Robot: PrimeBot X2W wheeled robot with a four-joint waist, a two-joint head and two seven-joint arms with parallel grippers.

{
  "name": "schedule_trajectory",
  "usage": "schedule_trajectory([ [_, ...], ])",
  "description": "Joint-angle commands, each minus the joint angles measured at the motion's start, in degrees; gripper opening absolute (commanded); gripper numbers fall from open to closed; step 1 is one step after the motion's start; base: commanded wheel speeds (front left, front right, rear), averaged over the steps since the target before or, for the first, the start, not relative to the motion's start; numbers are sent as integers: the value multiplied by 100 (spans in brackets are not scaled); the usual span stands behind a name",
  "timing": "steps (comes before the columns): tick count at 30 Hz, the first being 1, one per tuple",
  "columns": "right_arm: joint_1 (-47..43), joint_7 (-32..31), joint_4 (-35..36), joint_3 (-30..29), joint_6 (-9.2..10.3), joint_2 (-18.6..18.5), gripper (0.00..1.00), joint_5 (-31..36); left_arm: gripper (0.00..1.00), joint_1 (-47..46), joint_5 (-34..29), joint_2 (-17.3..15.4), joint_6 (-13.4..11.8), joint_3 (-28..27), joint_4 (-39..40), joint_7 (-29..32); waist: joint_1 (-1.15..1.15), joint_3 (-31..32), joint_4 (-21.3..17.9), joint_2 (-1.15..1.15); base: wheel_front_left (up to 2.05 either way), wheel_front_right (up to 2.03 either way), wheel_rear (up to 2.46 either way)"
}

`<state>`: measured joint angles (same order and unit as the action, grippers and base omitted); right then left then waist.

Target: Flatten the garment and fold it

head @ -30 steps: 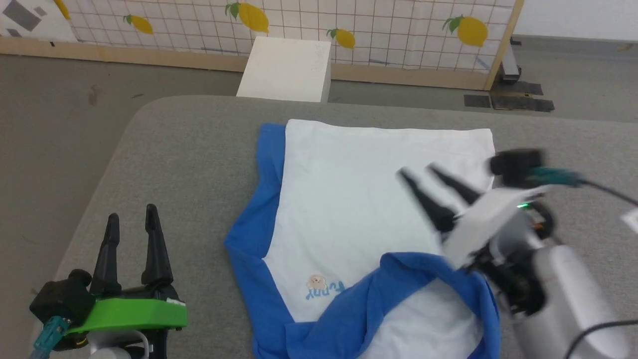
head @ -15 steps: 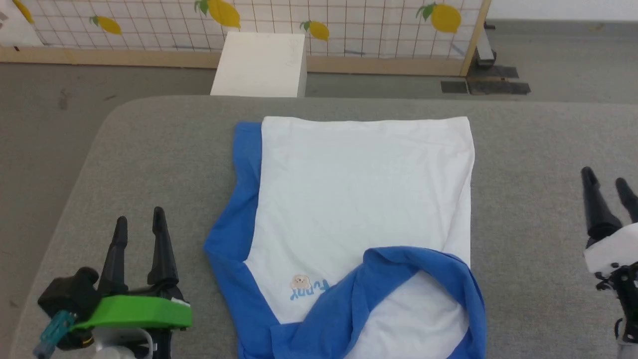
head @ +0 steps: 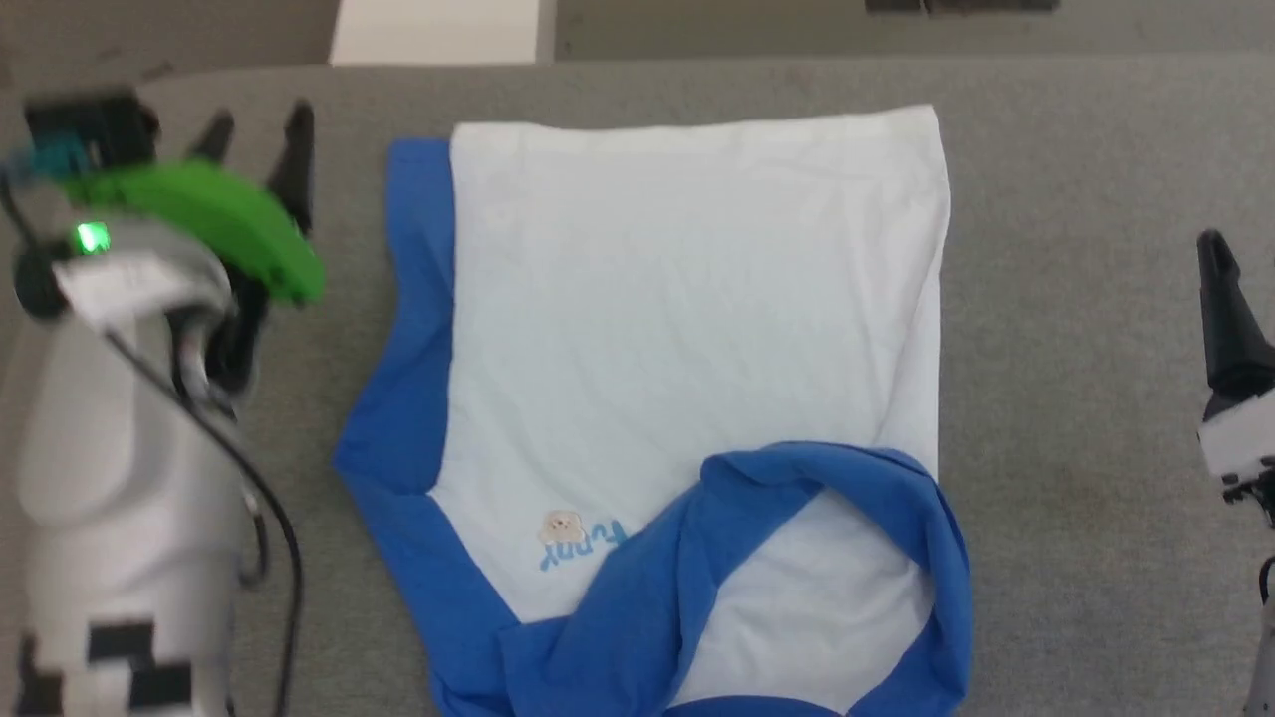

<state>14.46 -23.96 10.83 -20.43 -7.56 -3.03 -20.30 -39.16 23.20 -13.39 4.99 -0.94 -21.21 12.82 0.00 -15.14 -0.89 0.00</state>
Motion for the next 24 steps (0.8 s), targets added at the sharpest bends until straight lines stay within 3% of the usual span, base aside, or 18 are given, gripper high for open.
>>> schedule_trajectory([
  [1, 112, -19, 61, 42, 8, 13, 100, -59, 100, -481, -76, -111, -33, 85, -248, 260, 0, -881, -465, 0, 0, 0, 0],
  [9, 159, 90, 103, 195, 8, 14, 100, -229, 100, -1938, -612, -611, -302, 556, -1362, 1771, 0, -1588, -921, 0, 0, 0, 0],
  [17, 108, 207, 127, 114, 8, 14, 100, -284, 100, -2133, -671, -756, -319, 746, -1901, 2652, 0, -1796, -1044, 0, 0, 0, 0],
  [21, 139, 228, 81, 111, 8, 14, 100, -288, 100, -2013, -667, -743, -485, 784, -2002, 3048, 0, -1791, -1009, 0, 0, 0, 0],
  [22, 147, 227, 74, 124, 8, 14, 100, -287, 63, -1984, -669, -742, -532, 785, -2015, 3106, 0, -1789, -995, 0, 0, 0, 0],
  [23, 158, 231, 67, 129, 8, 15, 100, -282, 9, -1948, -659, -728, -584, 779, -2010, 3146, 0, -1781, -970, 0, 0, 0, 0],
  [24, 166, 231, 61, 138, 8, 15, 100, -274, 0, -1921, -636, -714, -623, 756, -1989, 3136, 0, -1774, -951, 0, 0, 0, 0],
])
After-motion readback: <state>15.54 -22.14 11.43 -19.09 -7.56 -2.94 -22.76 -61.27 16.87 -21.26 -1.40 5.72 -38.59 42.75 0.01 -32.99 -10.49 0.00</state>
